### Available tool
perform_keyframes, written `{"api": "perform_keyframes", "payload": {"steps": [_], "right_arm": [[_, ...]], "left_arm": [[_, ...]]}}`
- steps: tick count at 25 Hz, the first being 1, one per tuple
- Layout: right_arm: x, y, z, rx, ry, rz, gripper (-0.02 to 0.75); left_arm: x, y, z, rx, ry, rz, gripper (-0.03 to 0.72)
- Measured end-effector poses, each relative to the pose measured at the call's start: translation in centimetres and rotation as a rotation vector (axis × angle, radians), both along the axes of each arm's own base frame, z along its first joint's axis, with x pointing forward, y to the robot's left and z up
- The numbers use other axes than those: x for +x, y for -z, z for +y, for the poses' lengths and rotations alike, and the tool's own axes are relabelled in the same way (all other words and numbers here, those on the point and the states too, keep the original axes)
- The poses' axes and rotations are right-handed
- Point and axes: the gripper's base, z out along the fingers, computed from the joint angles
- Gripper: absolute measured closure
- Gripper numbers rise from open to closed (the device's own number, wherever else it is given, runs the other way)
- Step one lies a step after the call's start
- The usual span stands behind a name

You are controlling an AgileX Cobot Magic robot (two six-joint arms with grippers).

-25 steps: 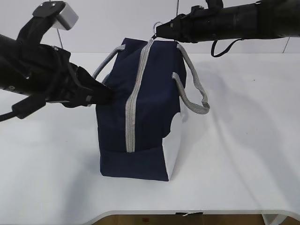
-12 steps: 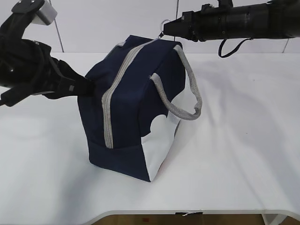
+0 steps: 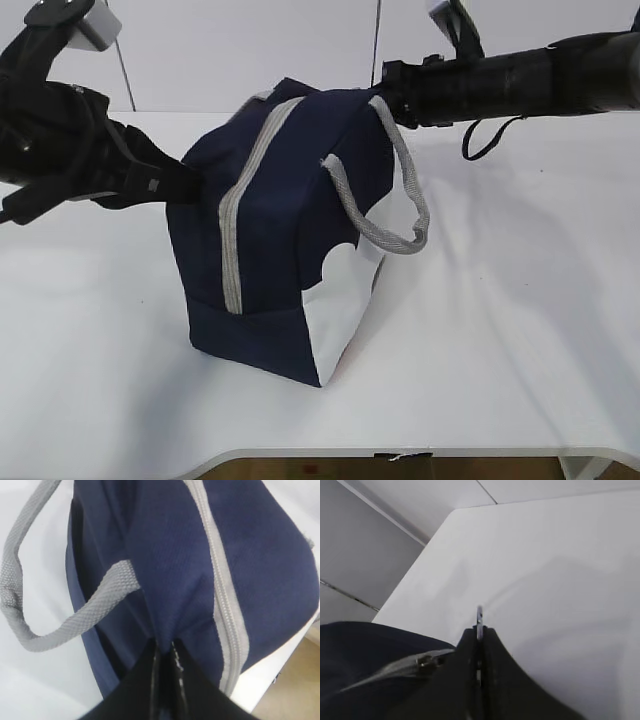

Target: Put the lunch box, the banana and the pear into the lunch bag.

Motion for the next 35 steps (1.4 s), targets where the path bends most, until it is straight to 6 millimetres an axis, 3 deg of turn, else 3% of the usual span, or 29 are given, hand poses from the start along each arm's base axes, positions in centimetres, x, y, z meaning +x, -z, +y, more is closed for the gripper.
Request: {"api": "perform_keyframes", "payload": {"steps": [10, 18, 22, 26, 30, 35], "right_arm": [[-0.3, -0.4, 0.3, 0.028, -0.053, -0.008, 0.731], [-0.2, -3.5, 0.8, 0.125, -0.142, -0.131, 0.731], [-0.2, -4.1, 0.9, 0.118, -0.172, -0.153, 0.731], [-0.3, -4.0, 0.8, 0.101, -0.184, -0.154, 0.731], [-0.3, -3.9, 0.8, 0.096, -0.187, -0.153, 0.731], [-0.4, -3.7, 0.8, 0.072, -0.197, -0.152, 0.731]], "left_arm": [[0.2, -0.2, 0.0, -0.043, -0.036, 0.004, 0.669], [0.3, -0.4, -0.1, -0.073, -0.052, 0.013, 0.560], [0.2, -0.7, -0.1, -0.091, -0.062, 0.008, 0.414], [-0.3, -2.0, 0.2, -0.133, -0.089, -0.027, 0.294], [-0.4, -3.8, 0.4, -0.197, -0.141, -0.078, 0.275], [1.4, -7.2, -0.1, -0.258, -0.157, -0.167, 0.271]]}}
